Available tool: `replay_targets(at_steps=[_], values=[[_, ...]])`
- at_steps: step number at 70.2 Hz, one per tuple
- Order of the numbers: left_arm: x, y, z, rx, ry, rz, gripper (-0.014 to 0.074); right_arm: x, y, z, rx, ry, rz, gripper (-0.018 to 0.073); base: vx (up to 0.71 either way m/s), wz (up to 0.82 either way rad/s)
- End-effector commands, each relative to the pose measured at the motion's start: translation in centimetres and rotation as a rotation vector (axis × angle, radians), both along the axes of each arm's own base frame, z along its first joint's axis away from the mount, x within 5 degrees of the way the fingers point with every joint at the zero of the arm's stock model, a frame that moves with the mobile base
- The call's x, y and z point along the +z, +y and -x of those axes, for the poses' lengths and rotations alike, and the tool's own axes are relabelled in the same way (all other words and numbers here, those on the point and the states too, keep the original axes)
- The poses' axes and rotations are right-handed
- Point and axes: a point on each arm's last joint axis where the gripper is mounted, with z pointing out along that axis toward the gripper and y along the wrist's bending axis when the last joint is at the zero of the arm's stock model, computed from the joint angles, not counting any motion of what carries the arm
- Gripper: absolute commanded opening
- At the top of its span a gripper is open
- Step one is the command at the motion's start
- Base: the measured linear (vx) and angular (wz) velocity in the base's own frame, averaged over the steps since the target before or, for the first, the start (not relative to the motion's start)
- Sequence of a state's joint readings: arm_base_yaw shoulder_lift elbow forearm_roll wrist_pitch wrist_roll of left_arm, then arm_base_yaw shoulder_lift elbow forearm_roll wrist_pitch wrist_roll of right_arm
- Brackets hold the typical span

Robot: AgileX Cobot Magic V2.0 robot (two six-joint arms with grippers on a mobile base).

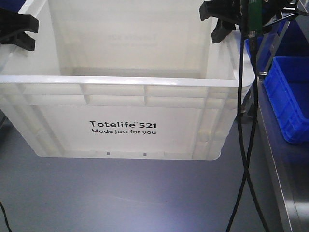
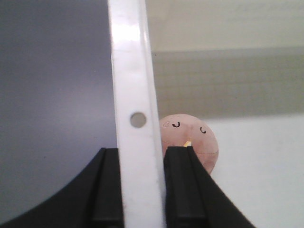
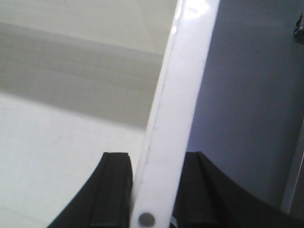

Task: Place moving items into box and shelve
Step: 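Hold the lifted tote with both grippers while the base drives away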

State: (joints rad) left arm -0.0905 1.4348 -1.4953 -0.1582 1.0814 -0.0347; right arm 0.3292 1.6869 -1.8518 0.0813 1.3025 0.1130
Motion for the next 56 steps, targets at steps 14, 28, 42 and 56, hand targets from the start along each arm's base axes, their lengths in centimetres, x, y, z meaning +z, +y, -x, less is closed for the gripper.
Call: replay_targets(at_steps=[14,28,42,56], values=[[3.69,-0.31,0.64,0.004,-0.214,0.059,-0.0026,3.78,-0.11,1.44,0.039,-0.165,-0.067,-0.0012,0.38,-0.11],[3.69,-0.31,0.64,0.004,-0.214,0.059,-0.0026,3.78,-0.1,1.44,0.04,-0.165,-0.068,-0.0012,0.39,-0.11],[3.69,-0.31,0.64,0.004,-0.214,0.059,-0.0026,3.78,-0.11,1.44,0.039,-0.165,-0.067,-0.0012,0.4,-0.07],[3.69,-0.31,0.64,0.004,-0.214,0.059,-0.0026,3.78,-0.11,1.44,0.039,-0.165,-0.067,-0.0012,0.42,-0.06]])
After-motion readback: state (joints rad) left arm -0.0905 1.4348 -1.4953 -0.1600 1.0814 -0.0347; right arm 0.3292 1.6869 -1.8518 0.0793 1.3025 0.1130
